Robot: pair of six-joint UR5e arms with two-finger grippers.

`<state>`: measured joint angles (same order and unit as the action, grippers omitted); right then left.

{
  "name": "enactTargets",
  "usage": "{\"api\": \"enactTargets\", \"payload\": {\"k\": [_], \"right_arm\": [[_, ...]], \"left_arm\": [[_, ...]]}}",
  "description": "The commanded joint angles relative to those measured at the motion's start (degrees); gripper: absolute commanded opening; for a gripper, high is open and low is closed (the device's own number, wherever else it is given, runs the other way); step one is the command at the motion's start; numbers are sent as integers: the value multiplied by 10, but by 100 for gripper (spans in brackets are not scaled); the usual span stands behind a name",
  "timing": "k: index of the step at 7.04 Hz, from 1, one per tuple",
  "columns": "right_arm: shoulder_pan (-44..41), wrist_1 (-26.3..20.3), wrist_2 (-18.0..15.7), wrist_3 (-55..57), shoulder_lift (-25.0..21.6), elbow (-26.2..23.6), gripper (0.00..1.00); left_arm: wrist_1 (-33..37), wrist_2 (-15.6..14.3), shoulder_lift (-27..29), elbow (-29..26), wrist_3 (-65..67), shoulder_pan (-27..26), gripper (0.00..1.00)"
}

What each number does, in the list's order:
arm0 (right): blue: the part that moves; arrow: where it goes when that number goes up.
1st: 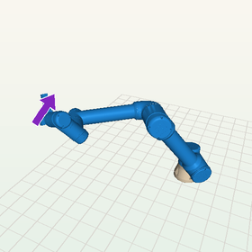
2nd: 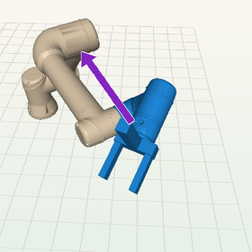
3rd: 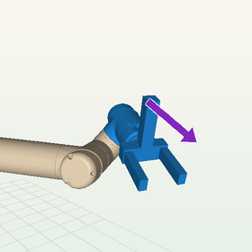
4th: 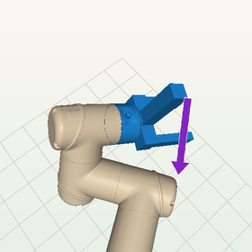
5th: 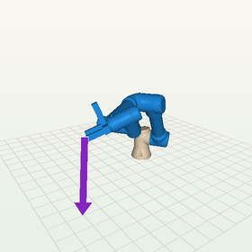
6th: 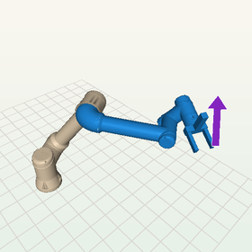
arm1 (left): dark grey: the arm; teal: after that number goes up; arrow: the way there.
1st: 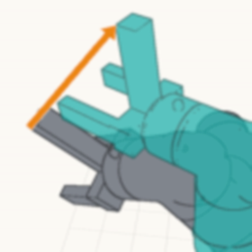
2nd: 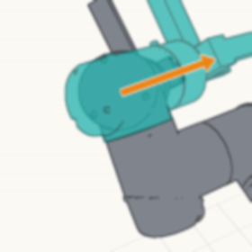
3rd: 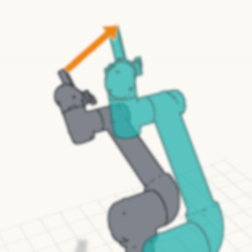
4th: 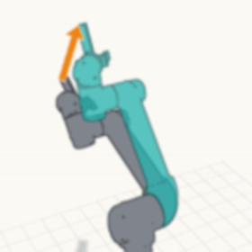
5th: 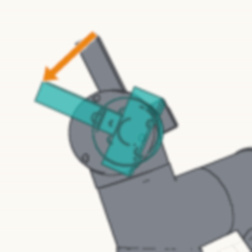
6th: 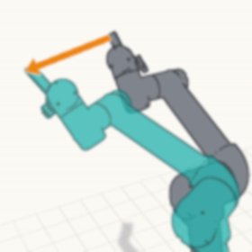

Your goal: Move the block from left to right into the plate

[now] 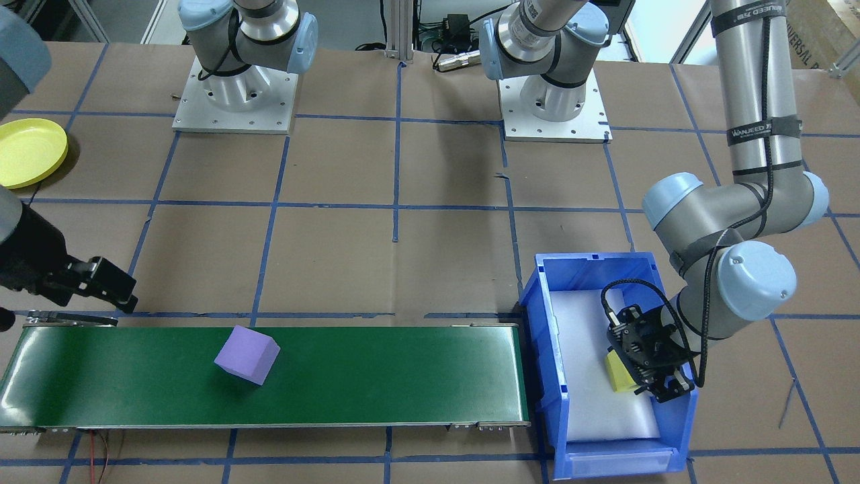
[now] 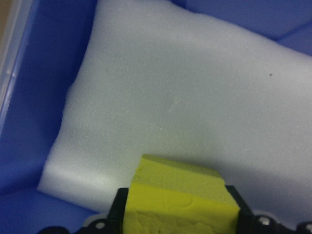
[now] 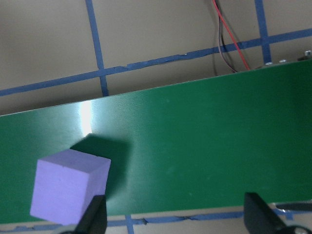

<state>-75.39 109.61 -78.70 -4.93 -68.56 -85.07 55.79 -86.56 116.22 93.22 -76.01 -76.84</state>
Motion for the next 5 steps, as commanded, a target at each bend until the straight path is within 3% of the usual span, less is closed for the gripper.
{"api": "enactTargets", "payload": {"k": [1, 2, 3, 5], "right_arm": [[0, 31, 55, 55, 28, -12, 100], [0, 32, 70, 64, 33, -16, 100], [0, 33, 69, 64, 37, -20, 100], [0, 32, 68, 63, 37, -35, 100]], "left_arm": [[102, -3, -122, -1, 73, -25, 26], [158, -6, -174, -10, 108, -52, 26], [170, -4, -200, -11, 169, -92, 26], [147, 4, -182, -10, 302, -180, 26]]}}
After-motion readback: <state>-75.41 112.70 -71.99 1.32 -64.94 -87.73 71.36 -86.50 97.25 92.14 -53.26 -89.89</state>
